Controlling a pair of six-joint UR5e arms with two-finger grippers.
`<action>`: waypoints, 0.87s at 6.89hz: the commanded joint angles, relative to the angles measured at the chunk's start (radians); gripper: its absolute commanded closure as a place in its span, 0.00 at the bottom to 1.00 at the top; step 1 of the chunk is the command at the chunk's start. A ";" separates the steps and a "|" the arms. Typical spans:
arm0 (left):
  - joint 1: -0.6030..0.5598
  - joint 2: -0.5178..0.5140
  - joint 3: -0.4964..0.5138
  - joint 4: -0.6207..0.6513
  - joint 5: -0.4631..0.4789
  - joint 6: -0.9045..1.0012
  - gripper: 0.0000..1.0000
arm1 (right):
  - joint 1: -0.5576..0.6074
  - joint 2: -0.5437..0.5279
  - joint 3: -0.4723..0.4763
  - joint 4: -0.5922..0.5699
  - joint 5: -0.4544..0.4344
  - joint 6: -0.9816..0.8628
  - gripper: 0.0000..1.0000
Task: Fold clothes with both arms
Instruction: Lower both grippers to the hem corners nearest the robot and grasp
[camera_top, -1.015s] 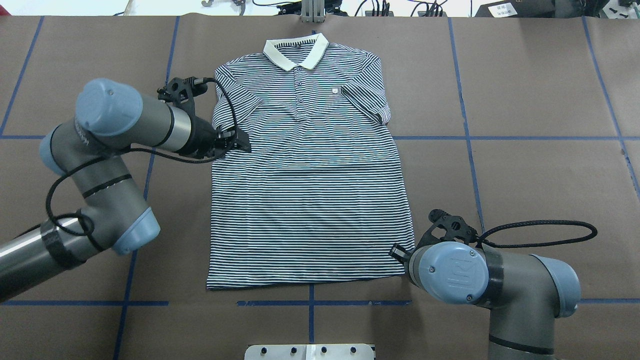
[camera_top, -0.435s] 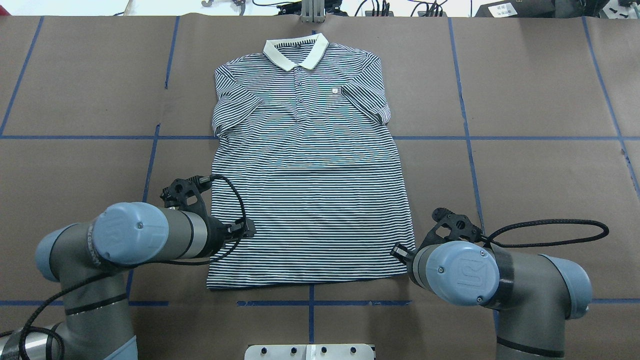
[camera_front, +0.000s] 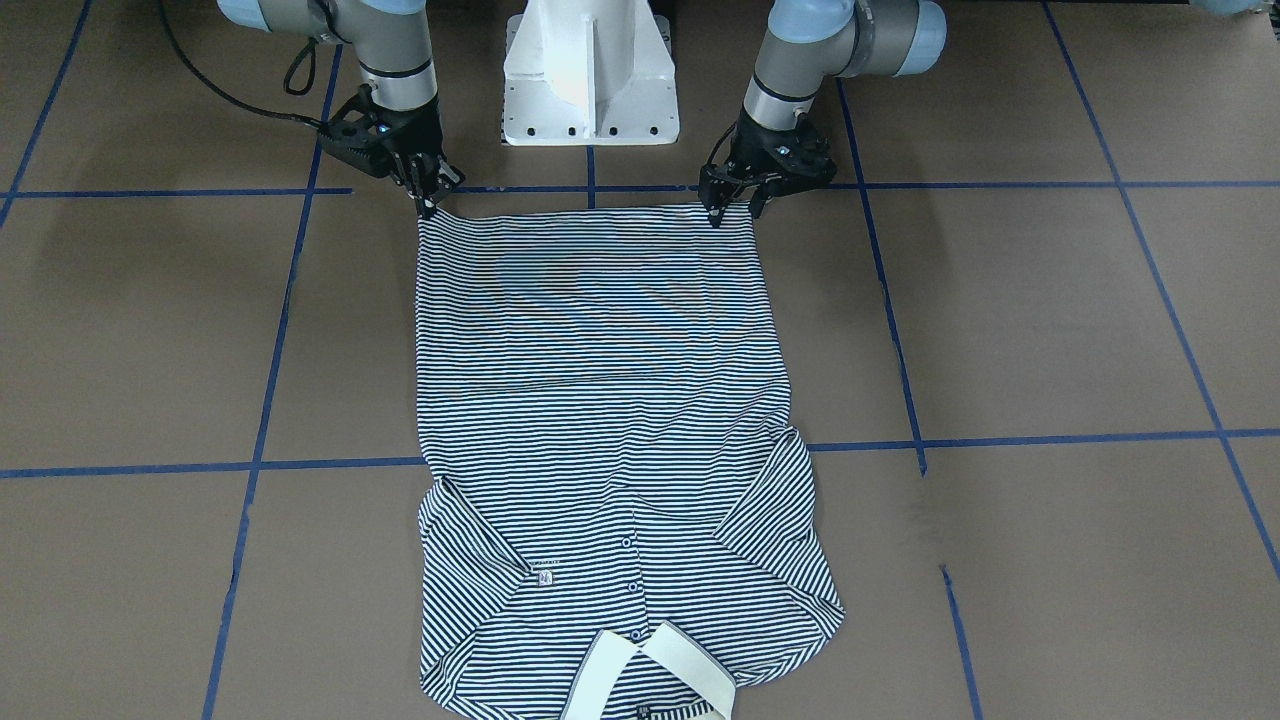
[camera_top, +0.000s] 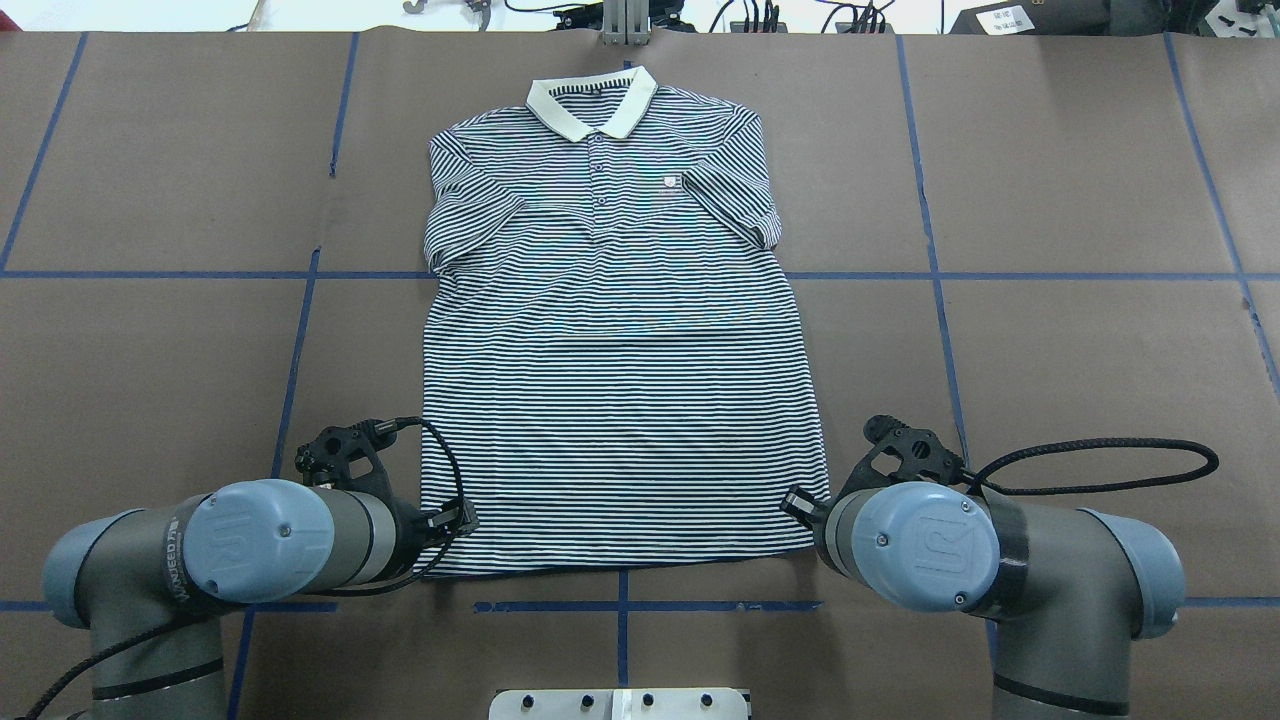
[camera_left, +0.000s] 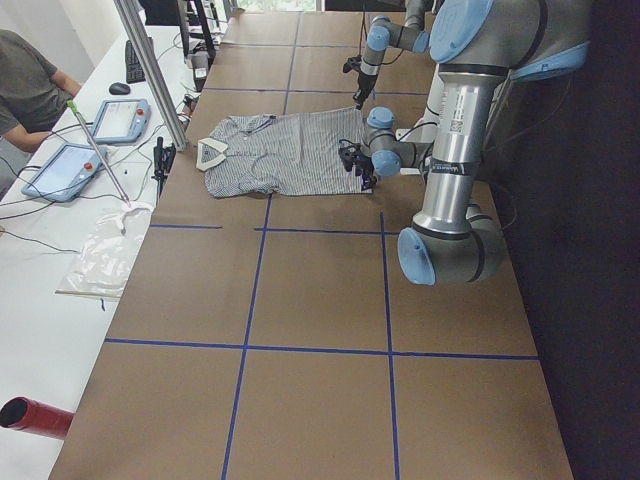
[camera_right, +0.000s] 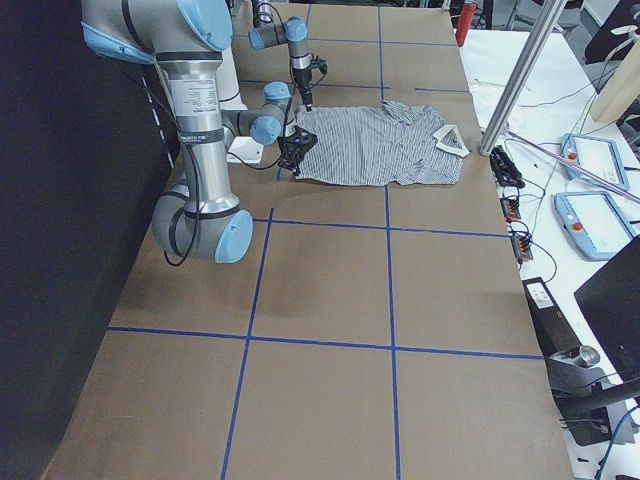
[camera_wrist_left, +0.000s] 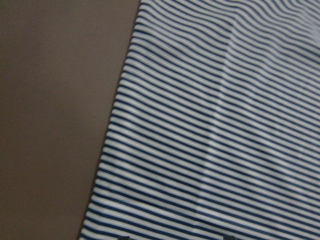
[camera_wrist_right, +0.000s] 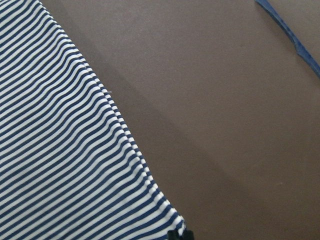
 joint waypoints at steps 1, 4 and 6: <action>0.013 0.022 -0.009 0.005 0.000 -0.004 0.30 | -0.001 0.000 0.000 -0.001 -0.001 0.000 1.00; 0.027 0.022 -0.009 0.005 0.001 -0.004 0.46 | -0.001 0.003 -0.001 -0.001 0.000 0.000 1.00; 0.027 0.034 -0.010 0.003 0.001 -0.004 0.87 | -0.001 0.001 -0.001 0.000 0.000 -0.002 1.00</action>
